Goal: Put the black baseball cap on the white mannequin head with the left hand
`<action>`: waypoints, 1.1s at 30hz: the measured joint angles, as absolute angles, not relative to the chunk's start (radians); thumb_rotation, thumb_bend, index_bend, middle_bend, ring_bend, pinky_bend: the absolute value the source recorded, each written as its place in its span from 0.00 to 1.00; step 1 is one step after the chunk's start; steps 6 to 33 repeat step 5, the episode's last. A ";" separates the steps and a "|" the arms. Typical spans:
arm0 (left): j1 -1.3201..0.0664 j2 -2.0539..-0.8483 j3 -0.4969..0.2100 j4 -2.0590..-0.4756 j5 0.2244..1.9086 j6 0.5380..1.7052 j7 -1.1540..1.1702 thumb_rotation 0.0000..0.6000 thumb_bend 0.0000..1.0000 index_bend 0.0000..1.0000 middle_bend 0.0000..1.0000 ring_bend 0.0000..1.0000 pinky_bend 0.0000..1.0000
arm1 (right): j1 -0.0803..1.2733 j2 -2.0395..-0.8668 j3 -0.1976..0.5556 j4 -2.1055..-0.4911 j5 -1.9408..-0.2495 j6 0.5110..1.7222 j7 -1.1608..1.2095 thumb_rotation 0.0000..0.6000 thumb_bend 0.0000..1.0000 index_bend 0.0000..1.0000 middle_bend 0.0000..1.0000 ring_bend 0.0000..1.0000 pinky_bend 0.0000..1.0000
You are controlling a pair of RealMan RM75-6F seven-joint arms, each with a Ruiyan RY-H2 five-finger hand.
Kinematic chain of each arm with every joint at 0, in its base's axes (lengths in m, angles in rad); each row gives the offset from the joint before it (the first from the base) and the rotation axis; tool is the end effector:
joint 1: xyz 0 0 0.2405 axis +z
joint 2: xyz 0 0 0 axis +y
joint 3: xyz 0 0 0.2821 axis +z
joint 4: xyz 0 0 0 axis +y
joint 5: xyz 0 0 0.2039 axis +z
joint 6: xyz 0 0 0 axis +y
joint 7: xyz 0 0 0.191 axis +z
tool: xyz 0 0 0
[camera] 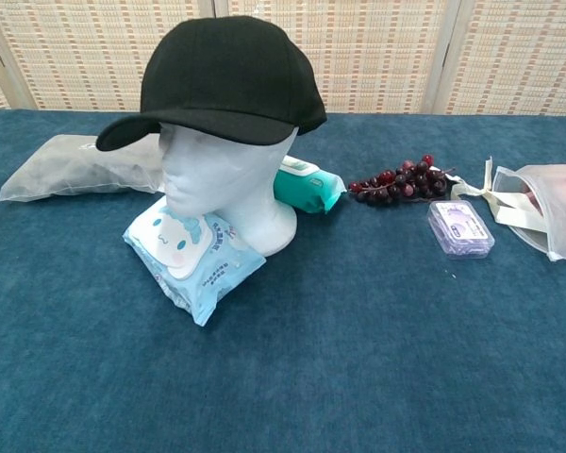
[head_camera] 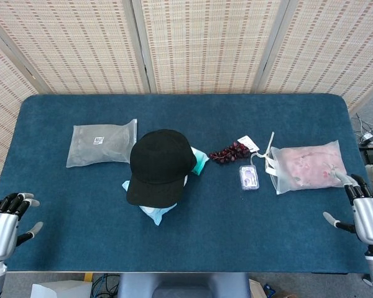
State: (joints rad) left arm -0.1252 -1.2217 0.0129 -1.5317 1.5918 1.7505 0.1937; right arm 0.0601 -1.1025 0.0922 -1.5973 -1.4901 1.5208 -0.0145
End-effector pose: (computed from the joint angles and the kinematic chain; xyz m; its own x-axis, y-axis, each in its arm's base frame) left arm -0.3008 0.2250 0.1761 0.5158 -0.2333 0.8243 0.8318 -0.0938 -0.5471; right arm -0.3354 -0.2296 0.1979 0.4333 0.0673 0.8987 -0.9012 0.0244 0.4327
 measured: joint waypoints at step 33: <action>-0.116 -1.209 0.005 -1.546 1.583 1.723 0.180 1.00 0.08 0.45 0.37 0.29 0.42 | 0.066 -1.103 0.094 -1.597 -1.479 1.504 -0.020 1.00 0.00 0.10 0.22 0.13 0.42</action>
